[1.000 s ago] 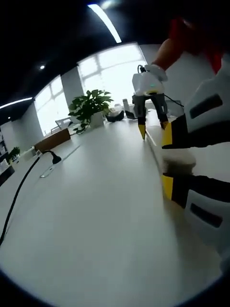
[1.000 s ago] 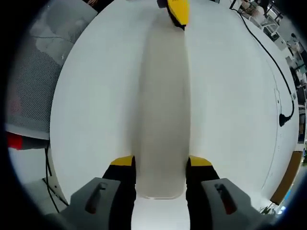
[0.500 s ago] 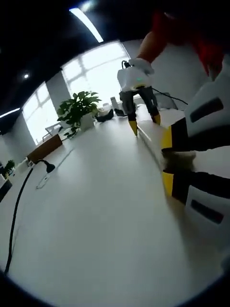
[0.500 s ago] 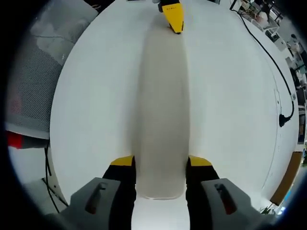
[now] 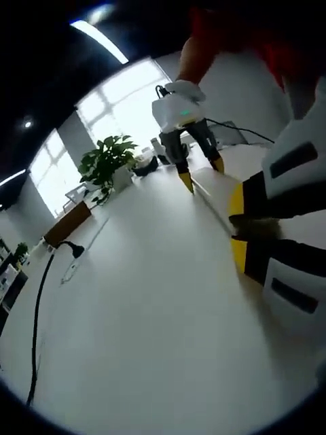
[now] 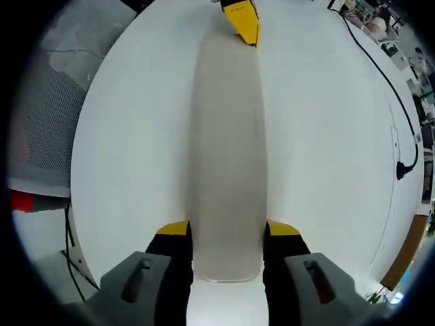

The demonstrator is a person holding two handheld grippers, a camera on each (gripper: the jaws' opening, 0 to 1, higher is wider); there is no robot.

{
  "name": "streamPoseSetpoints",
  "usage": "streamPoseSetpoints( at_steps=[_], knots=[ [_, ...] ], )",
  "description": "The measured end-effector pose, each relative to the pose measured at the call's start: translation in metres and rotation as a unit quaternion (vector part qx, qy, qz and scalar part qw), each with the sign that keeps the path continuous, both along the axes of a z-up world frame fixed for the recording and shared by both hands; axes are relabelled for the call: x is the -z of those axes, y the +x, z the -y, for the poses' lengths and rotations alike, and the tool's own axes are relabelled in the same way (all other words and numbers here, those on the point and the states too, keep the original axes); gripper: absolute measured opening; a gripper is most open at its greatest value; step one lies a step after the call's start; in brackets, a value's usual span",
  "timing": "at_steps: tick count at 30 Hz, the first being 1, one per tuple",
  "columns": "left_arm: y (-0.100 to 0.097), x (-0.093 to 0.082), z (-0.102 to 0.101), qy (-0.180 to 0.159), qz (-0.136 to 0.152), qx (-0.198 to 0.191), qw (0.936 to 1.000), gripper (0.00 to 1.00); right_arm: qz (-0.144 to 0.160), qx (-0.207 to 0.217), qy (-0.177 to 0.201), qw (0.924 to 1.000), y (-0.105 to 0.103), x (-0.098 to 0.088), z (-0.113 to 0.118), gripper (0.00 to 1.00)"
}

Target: Arrange the utensils inside the cutlery case until each visible utensil rests in its matching compartment.

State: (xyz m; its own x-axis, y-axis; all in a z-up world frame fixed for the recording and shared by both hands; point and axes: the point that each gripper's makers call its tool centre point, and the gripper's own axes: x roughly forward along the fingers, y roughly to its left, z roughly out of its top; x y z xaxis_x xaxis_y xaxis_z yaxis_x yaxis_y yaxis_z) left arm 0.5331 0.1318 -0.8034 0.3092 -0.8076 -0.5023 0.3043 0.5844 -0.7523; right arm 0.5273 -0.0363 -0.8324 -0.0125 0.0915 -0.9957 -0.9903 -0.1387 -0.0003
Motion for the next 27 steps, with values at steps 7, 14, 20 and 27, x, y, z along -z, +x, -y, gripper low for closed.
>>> streamPoseSetpoints(
  at_steps=[7,14,20,27],
  knots=[
    [-0.027,0.007,-0.001,-0.007,-0.065,0.009,0.9978,0.22,0.003,0.005,-0.005,1.0,-0.001,0.0,0.0,0.38],
    [-0.023,0.01,-0.002,0.009,-0.056,-0.008,0.9984,0.15,-0.003,0.004,0.015,0.9999,0.0,0.0,0.001,0.38],
    [-0.023,0.007,-0.001,0.028,-0.053,-0.004,0.9982,0.16,-0.007,-0.001,0.047,0.9989,-0.001,-0.001,0.001,0.39],
    [-0.016,0.002,-0.002,0.088,-0.011,0.025,0.9958,0.18,-0.011,0.021,0.103,0.9944,-0.002,-0.002,-0.001,0.4]
  ],
)
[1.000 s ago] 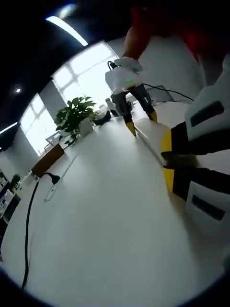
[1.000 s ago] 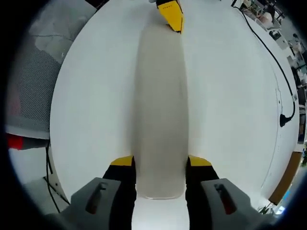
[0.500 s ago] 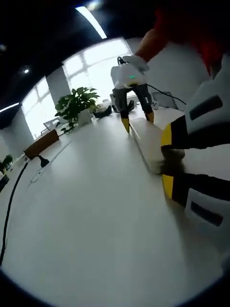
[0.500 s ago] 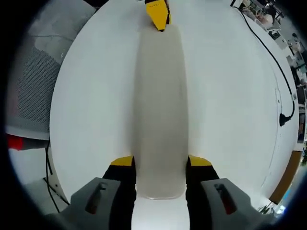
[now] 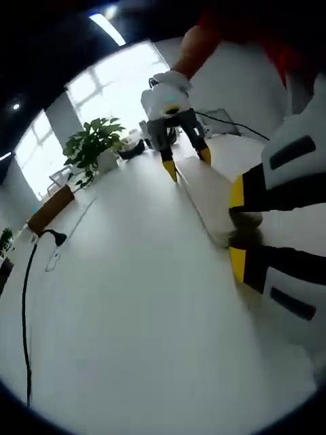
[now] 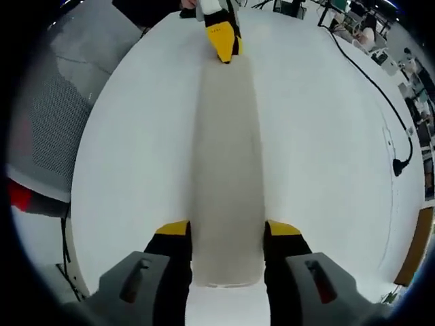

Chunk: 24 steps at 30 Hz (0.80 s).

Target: Arrange the utensils inside the cutlery case until each visible utensil rests in its matching compartment.

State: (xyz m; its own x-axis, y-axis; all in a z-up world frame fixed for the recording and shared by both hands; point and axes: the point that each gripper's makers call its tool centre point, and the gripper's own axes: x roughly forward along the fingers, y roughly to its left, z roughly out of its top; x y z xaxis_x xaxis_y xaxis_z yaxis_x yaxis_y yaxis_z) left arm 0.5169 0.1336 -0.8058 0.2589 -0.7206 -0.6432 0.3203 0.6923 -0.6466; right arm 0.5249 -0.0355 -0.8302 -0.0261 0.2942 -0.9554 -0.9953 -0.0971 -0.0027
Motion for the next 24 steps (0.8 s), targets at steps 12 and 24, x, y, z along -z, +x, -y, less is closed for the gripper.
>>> streamPoseSetpoints(
  at_steps=[12,24],
  knots=[
    [-0.002,-0.01,0.016,0.113,0.188,0.168,0.961,0.39,-0.024,0.06,0.041,0.9971,-0.017,-0.009,-0.002,0.55],
    [0.015,-0.008,-0.001,0.149,0.179,0.117,0.9654,0.33,-0.093,0.46,0.211,0.8573,0.025,-0.054,0.029,0.46]
  ],
)
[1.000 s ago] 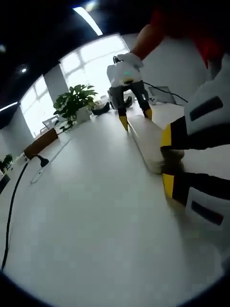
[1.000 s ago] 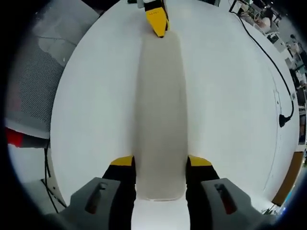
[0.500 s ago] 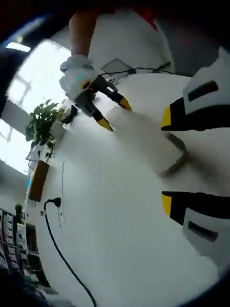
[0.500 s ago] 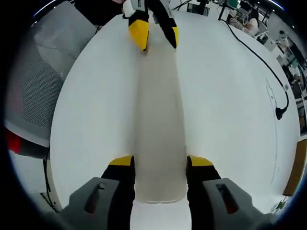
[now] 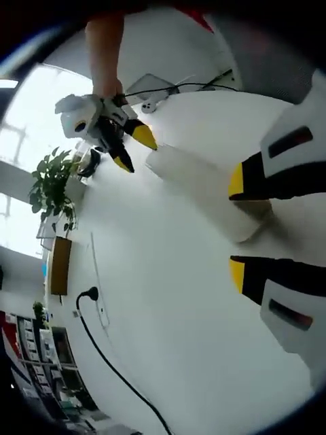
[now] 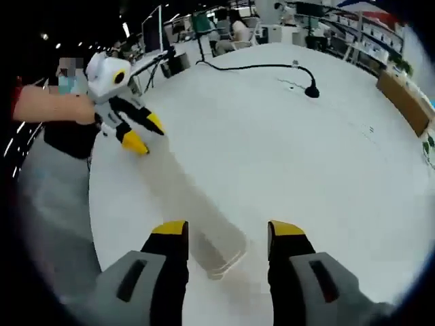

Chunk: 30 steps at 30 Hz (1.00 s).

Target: Arrange the utensils inside the cutlery case until each visible utensil rests in its matching compartment.

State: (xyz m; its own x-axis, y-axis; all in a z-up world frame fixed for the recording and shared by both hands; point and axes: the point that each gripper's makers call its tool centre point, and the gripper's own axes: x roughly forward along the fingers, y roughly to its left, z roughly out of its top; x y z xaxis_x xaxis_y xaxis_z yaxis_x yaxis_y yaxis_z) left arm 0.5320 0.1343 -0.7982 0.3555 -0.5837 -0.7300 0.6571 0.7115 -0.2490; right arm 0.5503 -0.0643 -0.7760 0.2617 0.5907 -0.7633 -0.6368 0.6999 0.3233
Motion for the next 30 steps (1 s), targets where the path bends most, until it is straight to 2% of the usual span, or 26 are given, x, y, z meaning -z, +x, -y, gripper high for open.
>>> streamPoseSetpoints(
  at_steps=[1,2,3,5,6,8,9,10,11,13,15,17,20,21,22,26,29,30],
  knots=[
    [-0.001,0.001,-0.003,-0.01,-0.018,-0.021,0.9996,0.33,-0.028,0.049,0.004,0.9984,0.001,0.005,0.007,0.45],
    [-0.001,0.001,-0.004,-0.028,-0.042,-0.049,0.9975,0.33,-0.065,0.072,0.014,0.9951,-0.005,0.008,0.01,0.41],
    [-0.001,0.0,-0.005,-0.041,-0.048,-0.06,0.9962,0.33,-0.093,0.084,0.032,0.9917,-0.012,0.009,0.006,0.38],
    [-0.001,0.002,-0.011,-0.04,-0.055,-0.075,0.9949,0.32,-0.078,0.099,0.019,0.9918,-0.01,0.016,0.014,0.34],
    [-0.003,0.004,-0.013,-0.036,-0.06,-0.078,0.9945,0.33,-0.085,0.112,0.008,0.99,-0.012,0.021,0.017,0.33],
    [-0.008,0.008,-0.012,-0.035,-0.066,-0.079,0.9941,0.3,-0.104,0.107,-0.006,0.9888,-0.021,0.029,0.017,0.3],
    [-0.007,0.005,-0.01,-0.048,-0.059,-0.084,0.9935,0.3,-0.101,0.099,-0.028,0.9896,-0.023,0.033,0.021,0.26],
    [-0.007,0.005,-0.01,-0.047,-0.063,-0.09,0.9929,0.3,-0.085,0.094,-0.034,0.9914,-0.019,0.033,0.024,0.27],
    [-0.007,0.006,-0.009,-0.048,-0.069,-0.098,0.9916,0.3,-0.097,0.114,-0.01,0.9887,-0.022,0.03,0.019,0.26],
    [-0.007,0.006,-0.006,-0.049,-0.073,-0.095,0.9916,0.27,-0.128,0.134,0.005,0.9827,-0.026,0.029,0.015,0.22],
    [-0.012,0.003,0.003,-0.065,-0.094,-0.086,0.9898,0.18,-0.148,0.148,0.017,0.9777,-0.028,0.028,0.01,0.19],
    [-0.009,0.004,0.003,-0.049,-0.076,-0.079,0.9928,0.18,-0.151,0.149,0.001,0.9772,-0.027,0.03,0.013,0.19],
    [-0.009,0.004,0.002,-0.057,-0.083,-0.077,0.9919,0.18,-0.149,0.146,-0.016,0.9778,-0.027,0.028,0.011,0.19],
    [-0.01,0.004,0.002,-0.06,-0.088,-0.081,0.991,0.18,-0.133,0.13,-0.033,0.982,-0.028,0.028,0.011,0.19],
    [-0.01,0.004,0.002,-0.059,-0.089,-0.082,0.9909,0.18,-0.128,0.117,-0.044,0.9838,-0.03,0.028,0.01,0.2],
    [-0.015,0.003,-0.001,-0.052,-0.091,-0.084,0.9909,0.18,-0.127,0.121,-0.045,0.9835,-0.04,0.028,0.004,0.22],
    [-0.016,0.004,-0.002,-0.06,-0.1,-0.098,0.9883,0.17,-0.14,0.161,-0.022,0.9767,-0.038,0.029,0.005,0.23],
    [-0.017,0.004,-0.002,-0.061,-0.103,-0.102,0.9875,0.17,-0.162,0.17,-0.016,0.9719,-0.039,0.028,0.001,0.23]
  ],
)
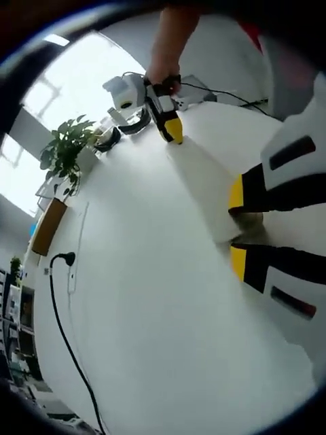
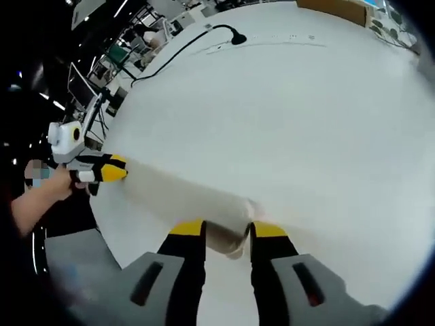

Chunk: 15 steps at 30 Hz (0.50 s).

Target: Arrange the utensils inside the cutlery case until each visible utensil rests in its matching compartment.

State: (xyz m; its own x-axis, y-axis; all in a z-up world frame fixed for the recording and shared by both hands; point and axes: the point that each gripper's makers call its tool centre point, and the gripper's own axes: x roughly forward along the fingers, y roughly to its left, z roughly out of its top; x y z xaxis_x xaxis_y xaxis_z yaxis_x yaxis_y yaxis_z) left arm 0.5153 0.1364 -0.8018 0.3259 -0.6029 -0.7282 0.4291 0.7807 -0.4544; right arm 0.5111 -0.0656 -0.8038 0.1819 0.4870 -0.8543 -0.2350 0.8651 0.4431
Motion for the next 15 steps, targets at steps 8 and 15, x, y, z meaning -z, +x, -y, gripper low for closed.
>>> streamPoseSetpoints(
  at_steps=[8,15],
  knots=[
    [0.0,-0.001,-0.001,0.029,0.013,0.023,0.9992,0.19,0.03,0.033,-0.036,0.9984,0.021,-0.001,-0.03,0.61],
    [-0.002,-0.001,-0.002,0.024,0.026,0.023,0.9991,0.18,0.028,-0.005,-0.12,0.9924,0.014,0.012,-0.029,0.73]
  ],
)
